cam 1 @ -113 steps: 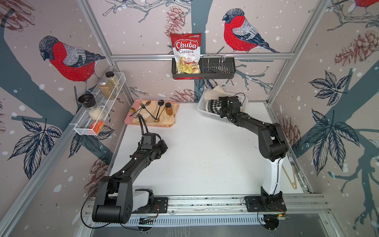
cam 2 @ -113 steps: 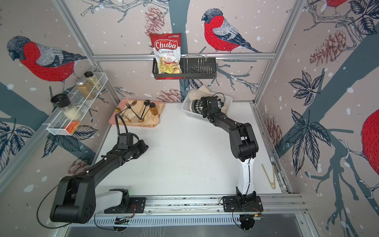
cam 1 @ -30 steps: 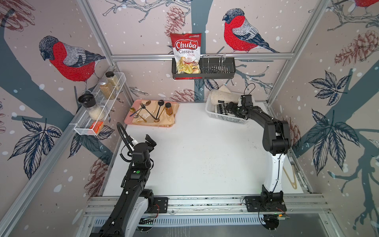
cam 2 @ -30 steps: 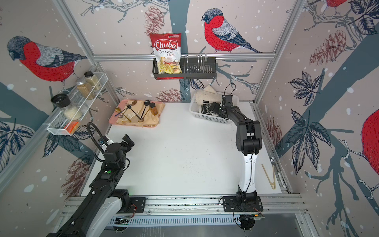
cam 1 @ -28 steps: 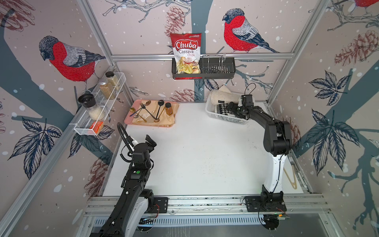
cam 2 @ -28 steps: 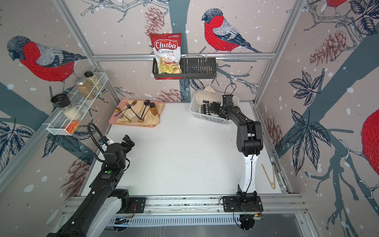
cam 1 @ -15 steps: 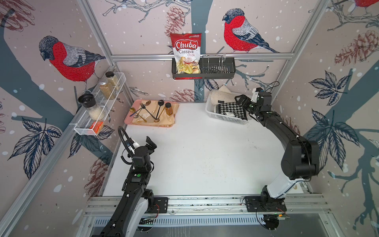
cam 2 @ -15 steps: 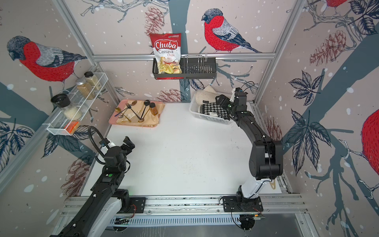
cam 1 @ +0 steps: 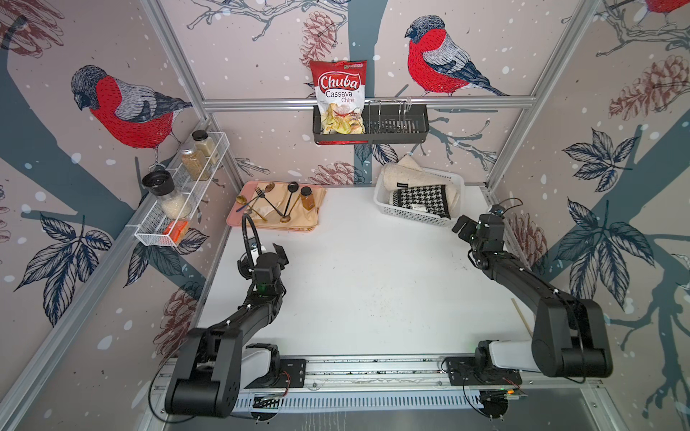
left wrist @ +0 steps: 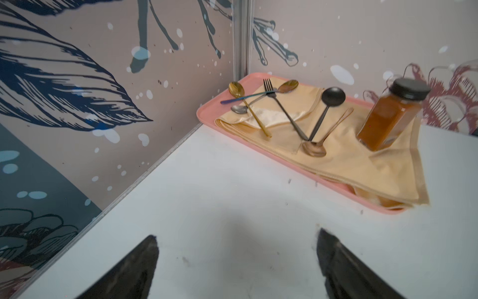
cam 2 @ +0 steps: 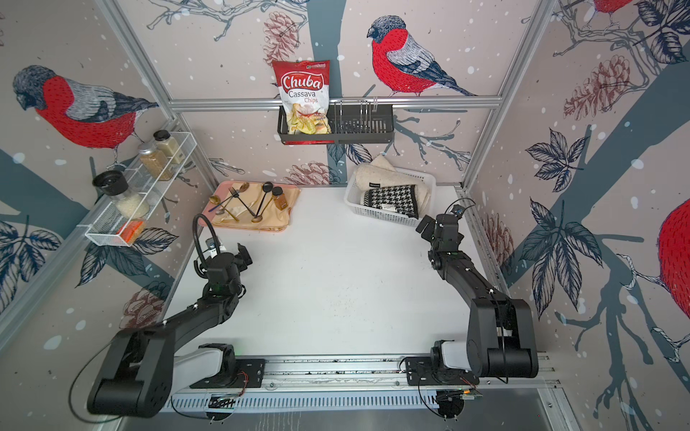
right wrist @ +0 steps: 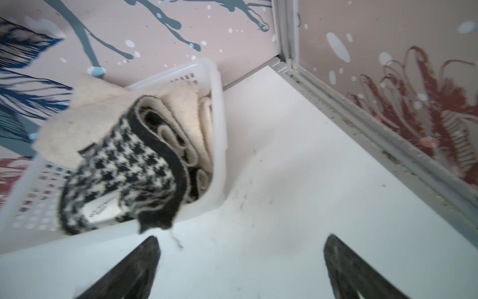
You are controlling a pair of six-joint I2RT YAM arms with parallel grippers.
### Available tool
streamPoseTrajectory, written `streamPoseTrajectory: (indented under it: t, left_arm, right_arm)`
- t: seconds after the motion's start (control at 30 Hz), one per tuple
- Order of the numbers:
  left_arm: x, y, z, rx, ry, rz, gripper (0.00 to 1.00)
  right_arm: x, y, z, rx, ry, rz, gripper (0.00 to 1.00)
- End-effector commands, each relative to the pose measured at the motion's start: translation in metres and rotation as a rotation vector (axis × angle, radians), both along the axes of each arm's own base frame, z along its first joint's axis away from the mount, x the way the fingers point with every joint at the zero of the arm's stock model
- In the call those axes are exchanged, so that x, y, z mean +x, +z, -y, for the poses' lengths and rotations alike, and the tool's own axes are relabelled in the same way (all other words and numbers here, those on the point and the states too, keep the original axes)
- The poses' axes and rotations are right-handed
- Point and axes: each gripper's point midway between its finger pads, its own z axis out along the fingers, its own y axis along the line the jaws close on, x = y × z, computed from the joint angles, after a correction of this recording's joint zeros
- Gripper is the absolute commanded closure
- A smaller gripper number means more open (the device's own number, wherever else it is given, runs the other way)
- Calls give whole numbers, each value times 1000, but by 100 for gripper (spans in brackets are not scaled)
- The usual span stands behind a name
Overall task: Roll up the scarf and place it into the basket
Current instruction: Reset both arms
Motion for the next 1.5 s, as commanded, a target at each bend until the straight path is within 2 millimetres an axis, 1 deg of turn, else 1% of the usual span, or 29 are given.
streamPoseTrajectory:
  t: [0.0, 0.03, 0.1, 0.2, 0.23, 0.27, 0.33, 0.4, 0.43, 0.5, 0.57, 0.6, 0.63, 0.7, 0.73, 0.77, 0.8, 0.83, 0.87, 0.9, 0.97, 1.07, 1.17, 1.47]
  left_arm:
    - [23, 42, 5, 61, -51, 205, 3]
    - [34, 36, 12, 41, -93, 152, 3]
    - [40, 37, 22, 36, -154, 191, 3]
    - [34, 27, 28, 47, -200, 226, 3]
    - [30, 26, 29, 49, -209, 241, 2]
    - [26, 30, 27, 56, -194, 273, 2]
    - [27, 27, 28, 46, -199, 251, 2]
    - [31, 26, 28, 54, -203, 247, 2]
    - [32, 26, 30, 56, -209, 242, 2]
    - [33, 24, 29, 51, -207, 231, 2]
    - [33, 25, 29, 53, -208, 237, 2]
    - [33, 24, 30, 51, -208, 233, 2]
    - [32, 25, 30, 54, -207, 237, 2]
    - [32, 26, 29, 60, -198, 236, 2]
    - [31, 26, 29, 64, -192, 237, 2]
    - [30, 26, 27, 64, -181, 241, 2]
    - [30, 26, 27, 60, -178, 240, 2]
    - [31, 26, 27, 59, -178, 240, 2]
    - [31, 26, 27, 63, -177, 241, 2]
    - [31, 26, 27, 61, -177, 239, 2]
    - [30, 26, 27, 62, -177, 241, 2]
    - [31, 26, 27, 62, -179, 240, 2]
    - [31, 26, 27, 62, -179, 240, 2]
    - [31, 26, 27, 62, -179, 241, 2]
  right_arm:
    - [-4, 6, 33, -150, -120, 77, 0]
    - [-5, 2, 36, -162, -129, 85, 0]
    - [-6, -2, 40, -167, -136, 111, 0]
    - [-8, 0, 41, -231, -140, 138, 0]
    - [-10, 2, 41, -252, -147, 169, 0]
    - [-12, 0, 41, -259, -141, 177, 0]
    - [-13, -13, 35, -265, -121, 149, 0]
    - [-18, -19, 24, -300, -84, 191, 0]
    - [-19, -18, 19, -332, -78, 217, 0]
    - [-16, -21, 13, -352, -70, 180, 0]
    - [-24, -18, 7, -347, -32, 217, 0]
    - [-28, -13, 0, -351, 14, 264, 0]
    - [-31, -9, 1, -355, 12, 293, 0]
    - [-31, -11, 2, -350, 4, 277, 0]
    - [-35, -12, 2, -330, 12, 288, 0]
    - [-41, -19, 3, -287, 40, 292, 0]
    - [-48, -11, 8, -258, 56, 382, 0]
    - [-51, -7, 15, -259, 20, 411, 0]
    - [-43, -16, 17, -254, 0, 333, 0]
    - [-41, -21, 15, -261, -5, 287, 0]
    - [-49, -10, 14, -298, -22, 372, 0]
    - [-49, -13, 11, -309, -32, 340, 0]
    - [-51, -10, 12, -317, -34, 365, 0]
    - [-50, -11, 11, -315, -32, 362, 0]
